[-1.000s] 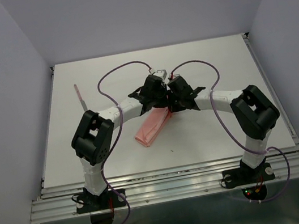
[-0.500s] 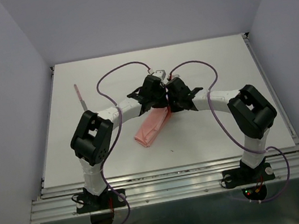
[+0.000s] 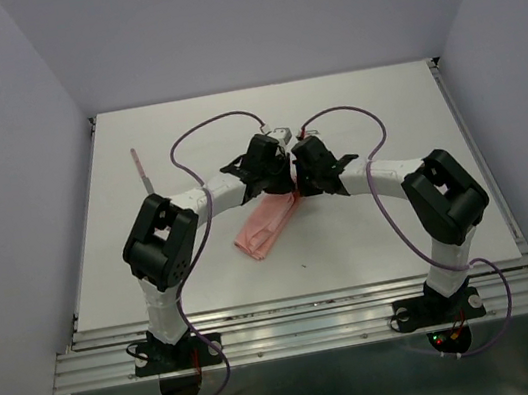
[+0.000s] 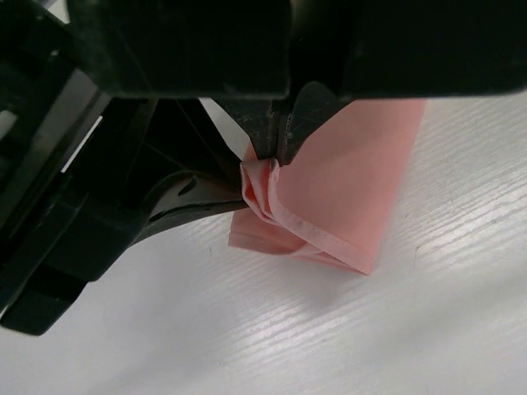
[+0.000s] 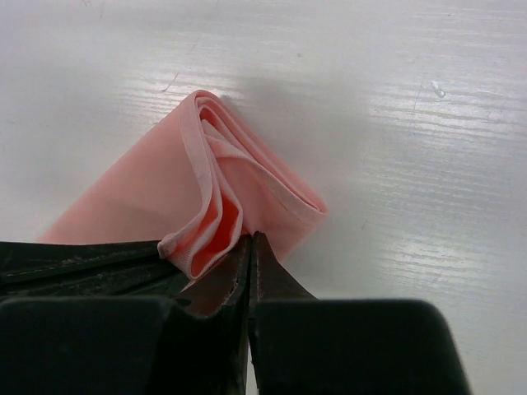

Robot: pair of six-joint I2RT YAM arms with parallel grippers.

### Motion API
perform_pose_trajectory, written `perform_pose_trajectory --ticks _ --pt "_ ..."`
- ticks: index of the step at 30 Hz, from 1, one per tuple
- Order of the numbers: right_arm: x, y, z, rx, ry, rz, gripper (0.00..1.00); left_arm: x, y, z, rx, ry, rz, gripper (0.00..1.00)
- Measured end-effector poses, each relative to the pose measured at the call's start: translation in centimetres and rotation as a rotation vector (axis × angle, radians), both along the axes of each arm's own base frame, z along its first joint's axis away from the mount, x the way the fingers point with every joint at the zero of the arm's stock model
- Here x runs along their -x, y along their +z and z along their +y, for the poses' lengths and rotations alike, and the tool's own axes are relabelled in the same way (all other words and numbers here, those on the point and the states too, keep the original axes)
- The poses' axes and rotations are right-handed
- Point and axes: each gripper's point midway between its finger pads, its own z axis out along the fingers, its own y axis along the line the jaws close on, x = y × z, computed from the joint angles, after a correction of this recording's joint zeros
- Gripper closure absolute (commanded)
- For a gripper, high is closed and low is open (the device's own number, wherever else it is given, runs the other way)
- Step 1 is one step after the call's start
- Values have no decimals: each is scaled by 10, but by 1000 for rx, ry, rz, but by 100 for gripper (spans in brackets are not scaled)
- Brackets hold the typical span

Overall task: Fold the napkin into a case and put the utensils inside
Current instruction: Stuff the top corner of the square-folded napkin into the folded napkin.

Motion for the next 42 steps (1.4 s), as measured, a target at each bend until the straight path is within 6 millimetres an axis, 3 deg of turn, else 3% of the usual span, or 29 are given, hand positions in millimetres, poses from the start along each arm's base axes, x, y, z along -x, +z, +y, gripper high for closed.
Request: perform_pose_trajectory --ticks 11,21,42 --pt "-2 2 5 -44 -15 -8 99 8 -7 3 -5 -50 36 100" --pt "2 8 5 -66 -17 -18 99 11 -35 5 -49 -51 96 100" --pt "5 13 13 -102 16 -9 99 3 -33 -7 0 17 142 100"
